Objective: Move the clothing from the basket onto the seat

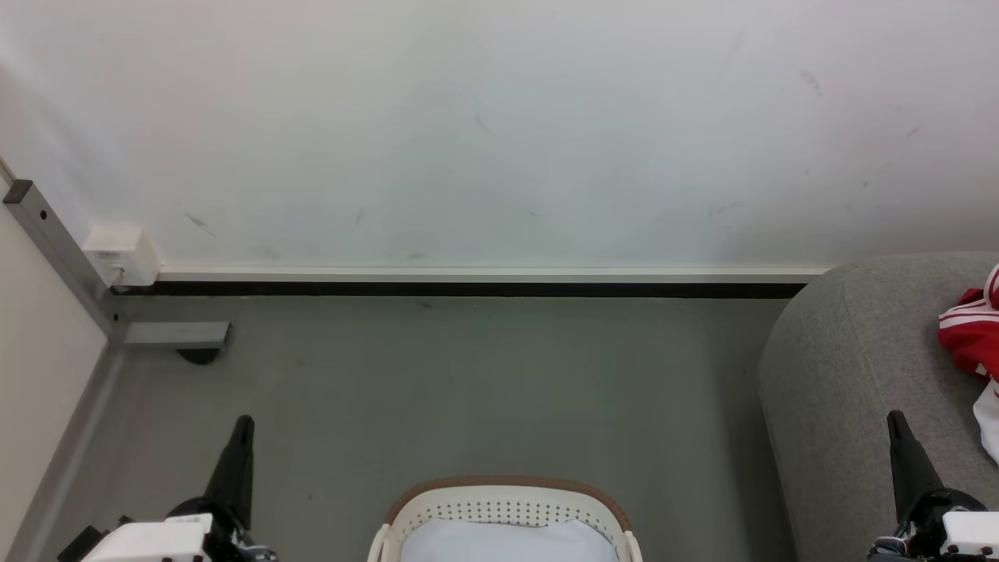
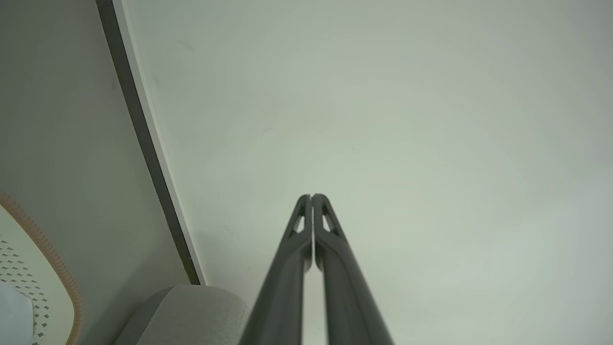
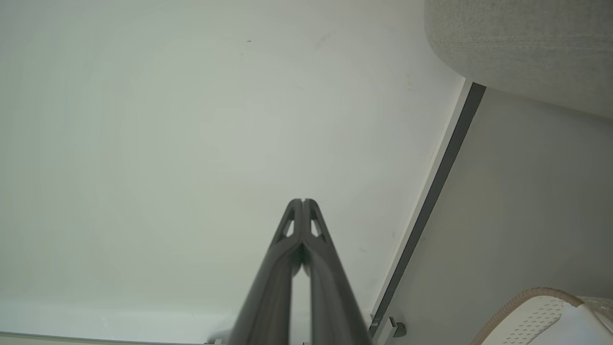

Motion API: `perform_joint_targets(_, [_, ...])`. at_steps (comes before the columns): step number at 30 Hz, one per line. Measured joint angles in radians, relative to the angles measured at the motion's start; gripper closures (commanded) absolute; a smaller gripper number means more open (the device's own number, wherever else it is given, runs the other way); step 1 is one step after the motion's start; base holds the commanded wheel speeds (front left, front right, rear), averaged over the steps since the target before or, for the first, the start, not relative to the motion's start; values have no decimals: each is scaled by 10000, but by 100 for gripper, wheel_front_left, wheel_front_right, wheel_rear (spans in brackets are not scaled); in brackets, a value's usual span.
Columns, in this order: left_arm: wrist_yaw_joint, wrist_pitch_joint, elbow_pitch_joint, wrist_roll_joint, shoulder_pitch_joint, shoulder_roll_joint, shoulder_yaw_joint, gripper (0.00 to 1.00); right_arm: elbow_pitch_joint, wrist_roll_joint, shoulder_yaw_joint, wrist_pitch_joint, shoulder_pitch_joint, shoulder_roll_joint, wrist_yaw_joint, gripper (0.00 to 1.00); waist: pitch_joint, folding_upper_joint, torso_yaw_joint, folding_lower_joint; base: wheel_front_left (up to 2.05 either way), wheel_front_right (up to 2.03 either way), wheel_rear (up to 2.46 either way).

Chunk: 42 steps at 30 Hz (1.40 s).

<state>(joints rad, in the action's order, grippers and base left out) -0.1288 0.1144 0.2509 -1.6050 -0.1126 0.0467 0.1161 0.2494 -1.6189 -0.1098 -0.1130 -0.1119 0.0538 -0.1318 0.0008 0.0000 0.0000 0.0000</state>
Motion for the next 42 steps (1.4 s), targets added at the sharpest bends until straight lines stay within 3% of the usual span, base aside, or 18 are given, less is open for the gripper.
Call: perform_joint_targets(42, [0, -2, 0, 0, 0, 0, 2, 100, 0, 4, -15, -2, -2, -10, 0, 100, 0, 0, 0, -1, 0, 0, 0])
